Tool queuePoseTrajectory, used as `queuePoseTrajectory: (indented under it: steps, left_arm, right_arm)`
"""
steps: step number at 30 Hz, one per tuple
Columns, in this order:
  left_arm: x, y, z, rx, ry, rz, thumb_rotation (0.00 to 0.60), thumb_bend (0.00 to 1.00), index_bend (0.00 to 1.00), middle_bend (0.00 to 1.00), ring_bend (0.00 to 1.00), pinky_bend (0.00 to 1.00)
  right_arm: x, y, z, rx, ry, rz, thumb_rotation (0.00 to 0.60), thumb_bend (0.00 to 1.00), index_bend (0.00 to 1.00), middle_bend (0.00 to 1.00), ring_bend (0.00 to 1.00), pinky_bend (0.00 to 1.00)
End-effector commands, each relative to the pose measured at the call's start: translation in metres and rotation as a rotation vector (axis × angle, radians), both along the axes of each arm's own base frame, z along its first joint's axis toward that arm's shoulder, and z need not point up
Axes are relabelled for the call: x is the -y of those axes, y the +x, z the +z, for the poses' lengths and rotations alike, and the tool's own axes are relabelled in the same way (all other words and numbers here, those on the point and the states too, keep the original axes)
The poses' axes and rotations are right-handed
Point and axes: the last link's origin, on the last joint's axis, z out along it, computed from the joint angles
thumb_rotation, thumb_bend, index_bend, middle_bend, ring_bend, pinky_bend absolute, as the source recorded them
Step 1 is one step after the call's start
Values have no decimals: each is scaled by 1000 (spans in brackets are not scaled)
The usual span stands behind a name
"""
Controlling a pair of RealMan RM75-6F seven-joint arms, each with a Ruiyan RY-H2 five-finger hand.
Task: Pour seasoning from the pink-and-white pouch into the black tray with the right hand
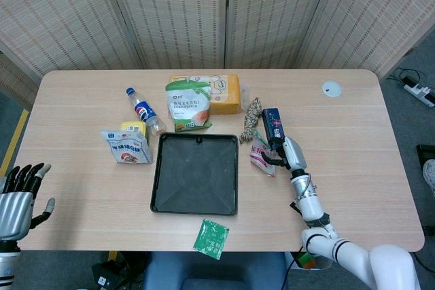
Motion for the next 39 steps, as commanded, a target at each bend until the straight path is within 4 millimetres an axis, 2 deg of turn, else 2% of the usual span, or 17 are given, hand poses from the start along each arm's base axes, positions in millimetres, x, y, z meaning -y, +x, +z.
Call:
queuePoseTrajectory:
  steps: [1,6,9,18,22,31,39]
  left_arm:
    - [0,-1,1,0,1,2,600,453,139,133,105,0]
    - [1,-5,3,3,3,13,600,451,145,133,104,0]
    - [2,-6,3,3,2,14,600,449,148,133,104,0]
    - [0,-10,2,4,-3,20,600,446,159,133,104,0]
    - [-2,-9,2,6,1,16,600,446,160,133,104,0]
    - [-2,-7,-1,7,-4,9,600,445,160,133,104,0]
    - [-1,-6,-1,6,-2,10,600,445,159,133,104,0]
  right_arm:
    - [0,13,-9,18,1,-2,600,373,711,636,1000,969]
    - [-7,26,-22,18,17,11,600,373,692,583,1000,968]
    - [-10,29,-26,6,30,16,600,374,630,543,1000,969]
    - [-27,31,-24,-25,52,39,600,374,221,367,1000,950]
    - [-37,34,-21,-40,93,59,600,374,123,296,981,919]
    - [-56,40,-13,-63,162,72,600,374,65,283,960,912]
    - [-59,34,2,-111,138,108,600,373,20,217,937,899]
